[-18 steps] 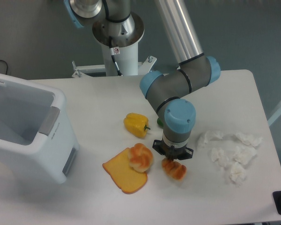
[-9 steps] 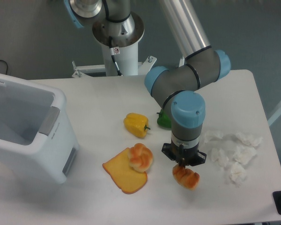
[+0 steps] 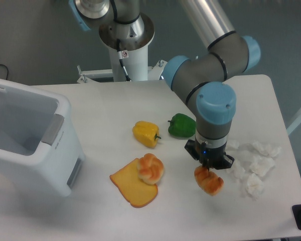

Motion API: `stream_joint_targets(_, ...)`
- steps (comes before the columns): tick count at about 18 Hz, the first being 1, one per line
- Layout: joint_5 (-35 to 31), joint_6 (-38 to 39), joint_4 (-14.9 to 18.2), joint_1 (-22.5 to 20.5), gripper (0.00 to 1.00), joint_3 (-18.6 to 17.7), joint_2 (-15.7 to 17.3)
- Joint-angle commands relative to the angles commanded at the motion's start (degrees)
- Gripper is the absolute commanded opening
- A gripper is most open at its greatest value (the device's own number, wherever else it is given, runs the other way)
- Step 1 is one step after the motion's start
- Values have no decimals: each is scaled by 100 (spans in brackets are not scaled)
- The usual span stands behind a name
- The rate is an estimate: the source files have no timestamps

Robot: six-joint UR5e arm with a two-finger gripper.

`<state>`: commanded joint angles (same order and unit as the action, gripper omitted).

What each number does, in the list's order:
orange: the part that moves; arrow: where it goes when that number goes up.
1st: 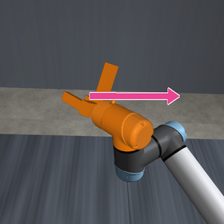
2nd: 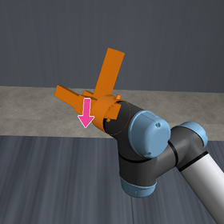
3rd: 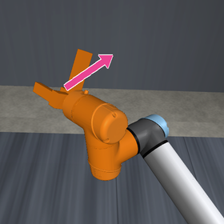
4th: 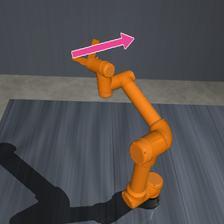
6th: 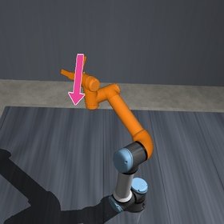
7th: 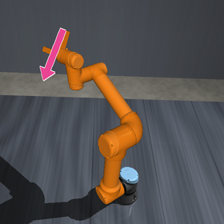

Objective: Pick up the square bread
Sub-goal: 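Lift the held bread roll up and toward the tissues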

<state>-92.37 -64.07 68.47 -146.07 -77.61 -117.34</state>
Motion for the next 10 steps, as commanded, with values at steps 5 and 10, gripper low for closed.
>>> stream_joint_targets(5,35,-97,237,-9,12,9,167)
stream_joint_targets(10,79,-88,237,9,12,9,185)
